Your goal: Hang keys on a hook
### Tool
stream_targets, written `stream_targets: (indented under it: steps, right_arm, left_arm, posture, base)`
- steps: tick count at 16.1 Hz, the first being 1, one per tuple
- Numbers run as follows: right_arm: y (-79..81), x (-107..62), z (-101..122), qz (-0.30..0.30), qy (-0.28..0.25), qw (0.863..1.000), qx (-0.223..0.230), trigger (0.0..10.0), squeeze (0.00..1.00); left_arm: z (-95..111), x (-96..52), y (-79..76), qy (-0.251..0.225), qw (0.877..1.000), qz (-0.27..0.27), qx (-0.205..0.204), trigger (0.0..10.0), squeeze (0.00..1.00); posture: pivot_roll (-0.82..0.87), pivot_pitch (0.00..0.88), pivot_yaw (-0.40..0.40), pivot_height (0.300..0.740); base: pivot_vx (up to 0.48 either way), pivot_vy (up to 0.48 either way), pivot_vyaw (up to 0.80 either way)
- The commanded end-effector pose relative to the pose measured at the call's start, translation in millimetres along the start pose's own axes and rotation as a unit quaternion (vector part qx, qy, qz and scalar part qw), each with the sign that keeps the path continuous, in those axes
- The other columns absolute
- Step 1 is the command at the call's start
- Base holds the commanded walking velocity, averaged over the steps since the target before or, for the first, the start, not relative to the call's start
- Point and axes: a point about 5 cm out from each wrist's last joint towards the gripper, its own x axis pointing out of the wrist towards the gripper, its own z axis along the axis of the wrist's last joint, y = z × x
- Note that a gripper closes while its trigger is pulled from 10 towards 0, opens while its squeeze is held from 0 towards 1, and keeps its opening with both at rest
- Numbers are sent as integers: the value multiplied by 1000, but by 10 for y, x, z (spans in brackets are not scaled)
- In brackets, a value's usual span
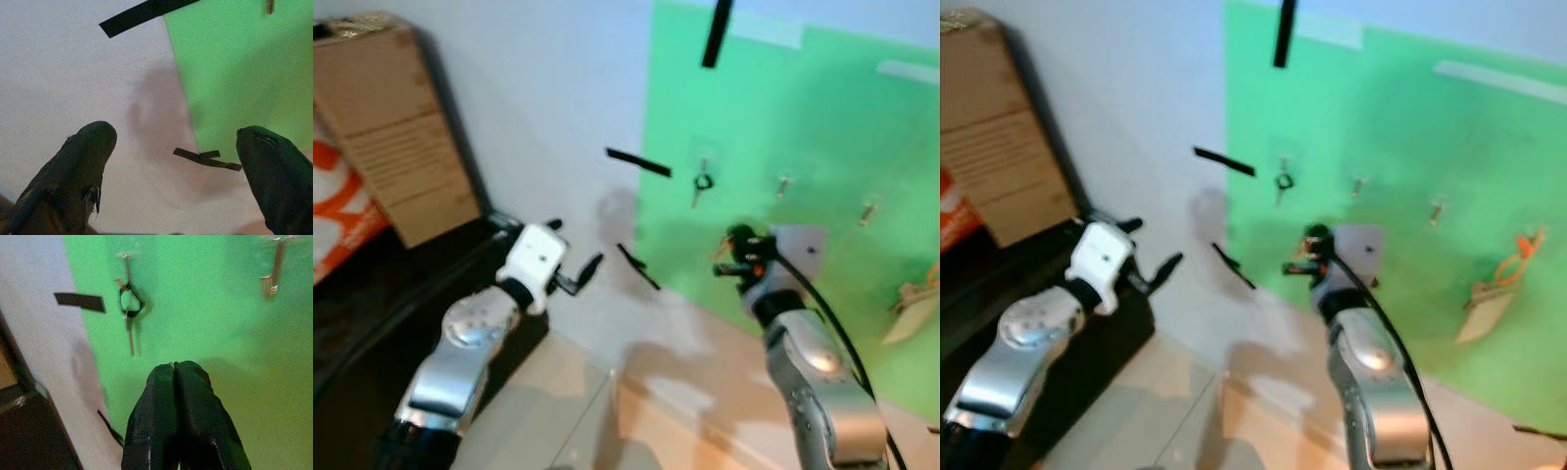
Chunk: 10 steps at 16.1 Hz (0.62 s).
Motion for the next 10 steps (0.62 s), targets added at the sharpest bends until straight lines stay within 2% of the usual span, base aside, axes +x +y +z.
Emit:
stream_targets:
  steps: [1, 5, 8, 10]
  right_arm:
    - [-57, -13, 29, -6, -7, 1000, 0, 10000, 0]
    - [-39, 19, 69, 1, -18, 1000, 3, 10000, 0]
    - [-33, 24, 125, 3, -32, 999, 7, 10000, 0]
    - [-39, 50, 239, -6, -55, 998, 24, 10000, 0]
  left_arm:
    - [51, 16, -64, -11, 999, -32, -3, 10000, 0]
    - [136, -83, -69, -22, 991, -130, -16, 10000, 0]
    - [202, -130, -75, -34, 984, -171, -24, 10000, 0]
    - [280, -151, -117, -41, 976, -211, -37, 10000, 0]
  posture:
    - [-43, 0, 34, 740]
    - [-35, 0, 29, 740]
    - [-36, 0, 28, 740]
    - [-38, 0, 29, 740]
  base:
    - [0, 0, 0]
    - [0, 0, 0]
    - [0, 0, 0]
    - [0, 0, 0]
